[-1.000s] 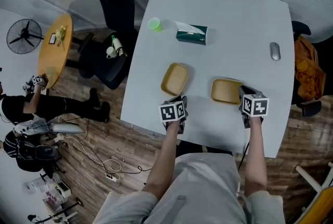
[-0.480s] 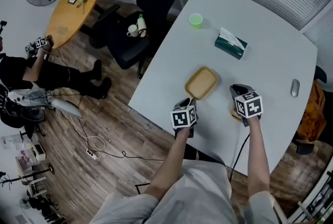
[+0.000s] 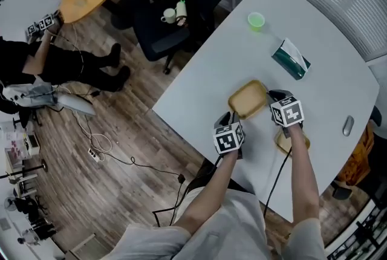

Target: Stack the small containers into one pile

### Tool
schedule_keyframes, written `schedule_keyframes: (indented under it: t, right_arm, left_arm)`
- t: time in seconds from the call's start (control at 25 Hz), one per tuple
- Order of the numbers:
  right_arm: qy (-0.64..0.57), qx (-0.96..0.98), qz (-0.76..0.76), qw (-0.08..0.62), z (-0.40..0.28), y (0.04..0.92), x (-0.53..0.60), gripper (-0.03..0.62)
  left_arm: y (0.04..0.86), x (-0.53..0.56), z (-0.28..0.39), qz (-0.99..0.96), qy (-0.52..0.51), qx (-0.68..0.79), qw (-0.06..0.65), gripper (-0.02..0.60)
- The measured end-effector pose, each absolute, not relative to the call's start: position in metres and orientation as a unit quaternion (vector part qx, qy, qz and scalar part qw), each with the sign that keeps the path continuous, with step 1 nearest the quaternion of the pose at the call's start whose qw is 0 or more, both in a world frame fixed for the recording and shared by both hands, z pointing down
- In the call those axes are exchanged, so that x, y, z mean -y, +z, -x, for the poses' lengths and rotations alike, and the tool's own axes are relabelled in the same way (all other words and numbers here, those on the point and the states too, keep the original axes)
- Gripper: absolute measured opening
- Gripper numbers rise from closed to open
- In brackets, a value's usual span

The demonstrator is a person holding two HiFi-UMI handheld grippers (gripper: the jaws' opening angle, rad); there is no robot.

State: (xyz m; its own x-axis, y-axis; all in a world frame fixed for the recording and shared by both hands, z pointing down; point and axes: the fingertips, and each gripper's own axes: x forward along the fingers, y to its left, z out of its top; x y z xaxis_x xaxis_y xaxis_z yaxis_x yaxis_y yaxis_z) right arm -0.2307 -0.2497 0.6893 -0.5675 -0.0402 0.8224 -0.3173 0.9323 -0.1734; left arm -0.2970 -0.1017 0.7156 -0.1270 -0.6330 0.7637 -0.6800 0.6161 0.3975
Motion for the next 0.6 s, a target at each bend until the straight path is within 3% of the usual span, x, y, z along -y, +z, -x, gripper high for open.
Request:
schedule_keyframes:
  t: [0.6]
  right_arm:
    - [0.128,0.854,-0.079,0.499,0.252,0.732,0.264,0.061]
  left_arm:
    - [0.730,0.108,0.298,-0.373,-0.002,0.777,0.507,0.071]
